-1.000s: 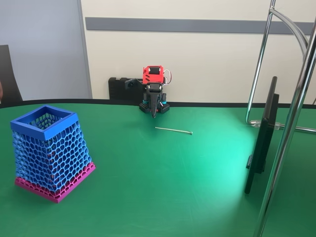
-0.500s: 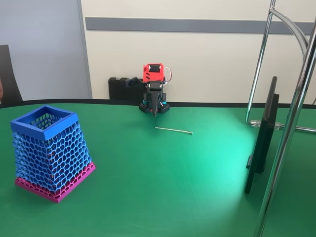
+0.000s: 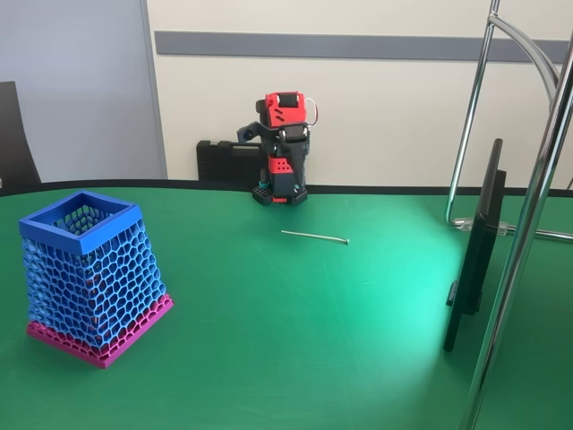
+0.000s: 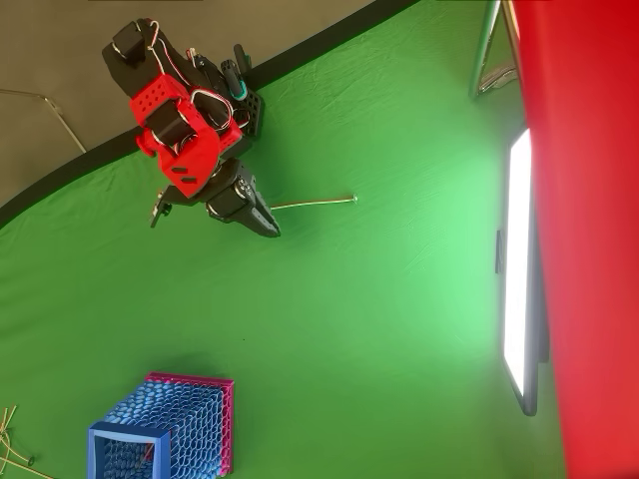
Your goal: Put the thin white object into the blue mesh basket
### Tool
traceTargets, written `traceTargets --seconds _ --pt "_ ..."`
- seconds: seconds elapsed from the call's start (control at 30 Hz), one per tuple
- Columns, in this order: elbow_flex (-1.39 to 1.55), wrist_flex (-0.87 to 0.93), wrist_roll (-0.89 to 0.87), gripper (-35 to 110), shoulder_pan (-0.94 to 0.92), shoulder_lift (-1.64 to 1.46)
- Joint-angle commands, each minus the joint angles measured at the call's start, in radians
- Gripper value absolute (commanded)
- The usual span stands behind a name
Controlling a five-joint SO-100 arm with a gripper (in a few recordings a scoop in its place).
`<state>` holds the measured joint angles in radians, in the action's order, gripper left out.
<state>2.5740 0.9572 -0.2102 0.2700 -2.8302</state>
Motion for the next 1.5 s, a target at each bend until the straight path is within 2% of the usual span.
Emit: traceTargets --seconds 0.0,0.37,0.57,0.97,1.47 --pt "-0.103 0.015 -0.055 1 0.067 0.089" --pt "-0.337 0.069 -0.167 1 0.299 0.491" --pt "-0.428 0.11 -0.221 1 0.367 0.623" --pt "-0.503 0.156 -0.281 1 0.4 0.744" --pt "-0.601 0.216 -0.551 1 0.388 0.986"
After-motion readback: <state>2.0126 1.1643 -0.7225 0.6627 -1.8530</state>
